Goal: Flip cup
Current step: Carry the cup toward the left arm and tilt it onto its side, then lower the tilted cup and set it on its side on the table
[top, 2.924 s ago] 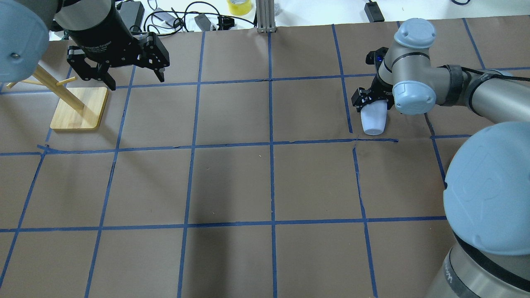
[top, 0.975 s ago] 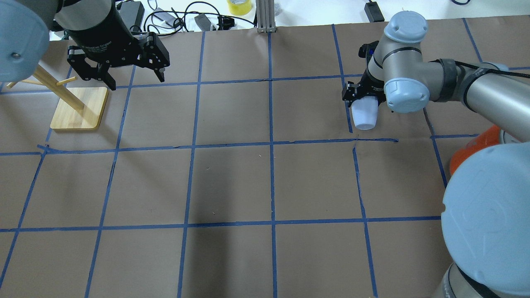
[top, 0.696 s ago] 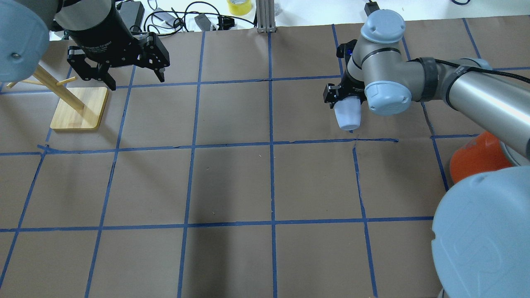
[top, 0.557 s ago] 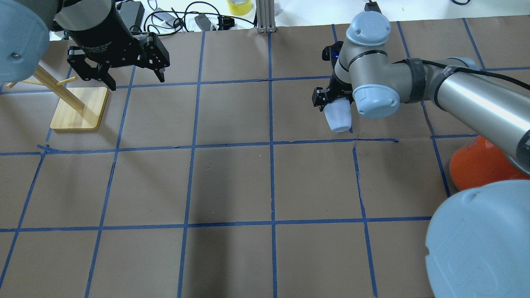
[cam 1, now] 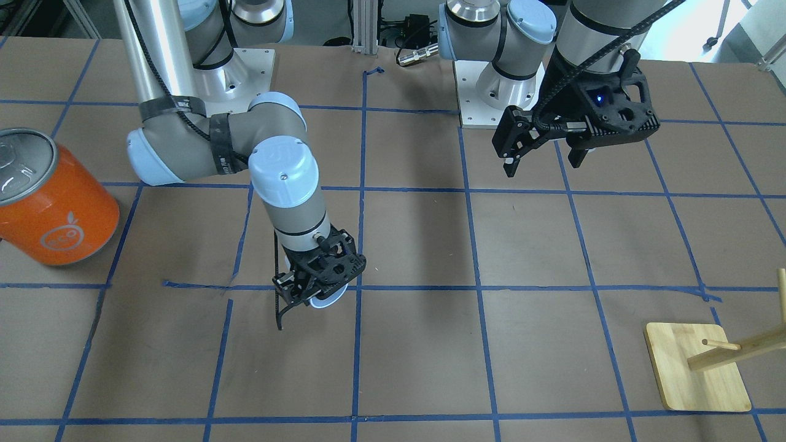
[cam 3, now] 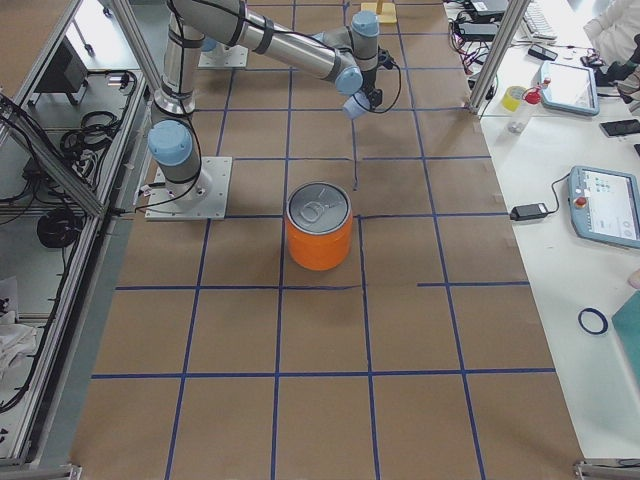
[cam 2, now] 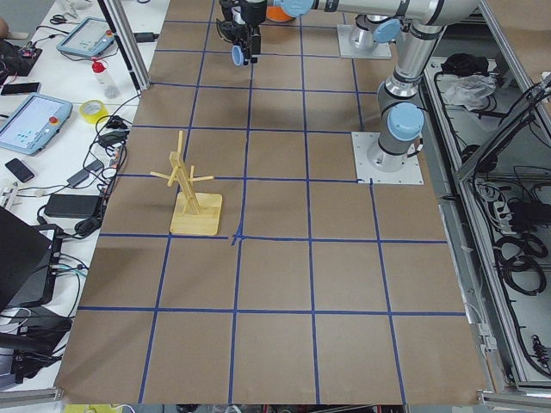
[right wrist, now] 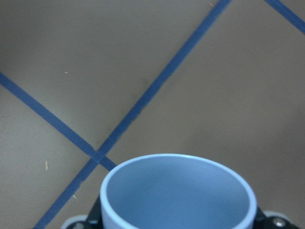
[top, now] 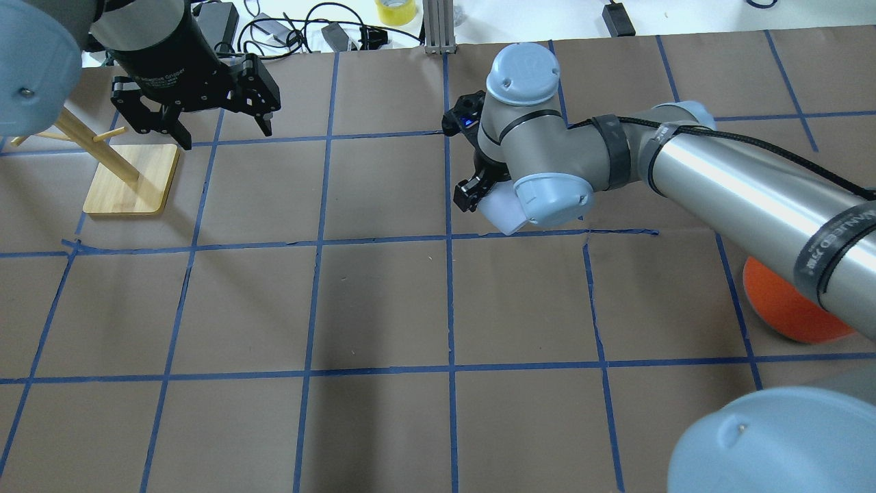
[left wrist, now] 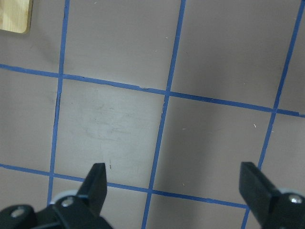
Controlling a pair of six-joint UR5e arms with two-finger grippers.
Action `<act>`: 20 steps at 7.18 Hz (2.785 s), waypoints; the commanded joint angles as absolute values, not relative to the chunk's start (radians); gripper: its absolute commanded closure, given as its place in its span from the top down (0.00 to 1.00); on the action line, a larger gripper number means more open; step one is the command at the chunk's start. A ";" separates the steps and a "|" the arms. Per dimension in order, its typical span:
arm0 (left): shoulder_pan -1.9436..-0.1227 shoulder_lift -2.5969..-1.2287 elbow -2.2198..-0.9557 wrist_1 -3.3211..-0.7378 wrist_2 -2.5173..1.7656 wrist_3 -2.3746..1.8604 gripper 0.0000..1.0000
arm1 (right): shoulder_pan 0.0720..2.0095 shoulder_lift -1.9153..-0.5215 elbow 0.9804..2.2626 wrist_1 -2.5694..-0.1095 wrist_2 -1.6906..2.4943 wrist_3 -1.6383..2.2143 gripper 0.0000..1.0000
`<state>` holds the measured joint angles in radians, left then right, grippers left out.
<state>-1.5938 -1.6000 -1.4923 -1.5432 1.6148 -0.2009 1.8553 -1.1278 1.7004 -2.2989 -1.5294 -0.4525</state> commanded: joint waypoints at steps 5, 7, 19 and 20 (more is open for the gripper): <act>-1.594 -1.600 -1.493 -1.543 1.615 -0.201 1.00 | 2.009 -1.095 1.718 -2.373 -1.605 -0.849 0.00; -1.594 -1.600 -1.493 -1.543 1.615 -0.201 1.00 | 2.014 -1.072 1.717 -2.379 -1.557 -1.016 0.00; -1.594 -1.600 -1.493 -1.543 1.614 -0.201 1.00 | 2.020 -0.966 1.620 -2.393 -1.474 -1.135 0.00; -1.594 -1.600 -1.493 -1.543 1.614 -0.201 1.00 | 2.020 -0.965 1.620 -2.391 -1.471 -1.135 0.06</act>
<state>-1.5938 -1.5998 -1.4926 -1.5432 1.6138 -0.2009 2.0197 -0.9667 1.6200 -2.3931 -1.4735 -1.1360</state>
